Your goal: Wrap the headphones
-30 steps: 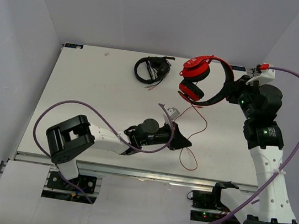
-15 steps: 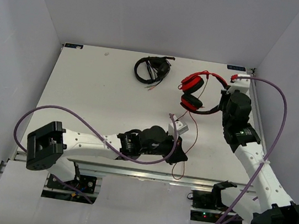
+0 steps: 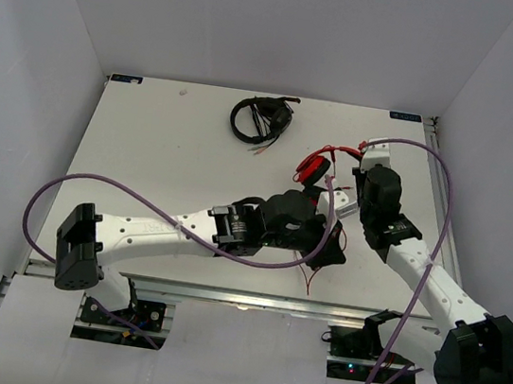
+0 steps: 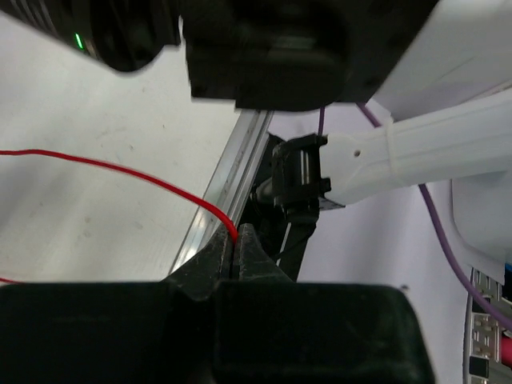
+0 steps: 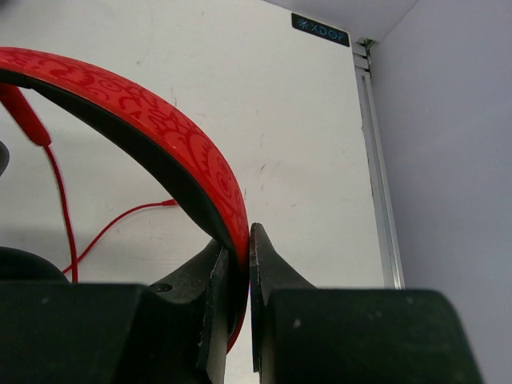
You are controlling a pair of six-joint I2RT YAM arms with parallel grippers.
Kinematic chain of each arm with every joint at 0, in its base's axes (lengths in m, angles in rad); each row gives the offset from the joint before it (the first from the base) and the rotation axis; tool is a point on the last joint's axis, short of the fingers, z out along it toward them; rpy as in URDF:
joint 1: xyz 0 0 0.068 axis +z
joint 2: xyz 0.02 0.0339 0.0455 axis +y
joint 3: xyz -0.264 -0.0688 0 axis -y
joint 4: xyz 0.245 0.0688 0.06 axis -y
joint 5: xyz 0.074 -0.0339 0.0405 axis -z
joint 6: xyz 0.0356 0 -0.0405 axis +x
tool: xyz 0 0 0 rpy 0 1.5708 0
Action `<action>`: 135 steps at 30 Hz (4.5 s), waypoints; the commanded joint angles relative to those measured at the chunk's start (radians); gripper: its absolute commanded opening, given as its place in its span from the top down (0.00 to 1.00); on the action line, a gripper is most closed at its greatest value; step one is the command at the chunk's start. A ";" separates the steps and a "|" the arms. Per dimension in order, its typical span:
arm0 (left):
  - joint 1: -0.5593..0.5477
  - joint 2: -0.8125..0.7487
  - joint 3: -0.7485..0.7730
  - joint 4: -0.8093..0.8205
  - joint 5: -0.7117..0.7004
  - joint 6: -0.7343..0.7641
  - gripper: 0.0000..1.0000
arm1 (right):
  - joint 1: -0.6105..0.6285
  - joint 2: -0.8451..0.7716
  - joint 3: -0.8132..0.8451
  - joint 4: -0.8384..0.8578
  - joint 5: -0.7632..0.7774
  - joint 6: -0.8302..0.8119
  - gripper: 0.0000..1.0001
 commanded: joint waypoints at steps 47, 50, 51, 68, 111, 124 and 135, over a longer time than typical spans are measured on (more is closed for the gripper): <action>0.517 -0.290 -0.145 -0.109 0.097 0.337 1.00 | -0.148 -0.202 0.110 -0.304 -1.114 0.039 0.92; 0.521 -0.285 -0.189 -0.055 0.134 0.317 0.98 | -0.179 -0.187 0.124 -0.304 -1.165 0.080 0.92; 0.520 -0.282 -0.199 -0.031 0.140 0.305 0.92 | -0.188 -0.179 0.131 -0.302 -1.181 0.091 0.92; 0.523 -0.296 -0.553 0.521 0.209 0.130 0.33 | -0.274 -0.127 0.248 -0.308 -1.317 0.277 0.92; 0.444 0.417 -0.452 0.985 -0.197 0.071 0.06 | -0.274 -0.100 0.379 -0.423 -1.204 0.401 0.92; 0.446 0.517 -0.176 0.612 -0.497 0.063 0.11 | -0.274 -0.110 0.384 -0.416 -1.225 0.429 0.92; 0.458 0.602 -0.052 0.455 -0.452 -0.007 0.49 | -0.274 -0.121 0.395 -0.427 -1.220 0.429 0.92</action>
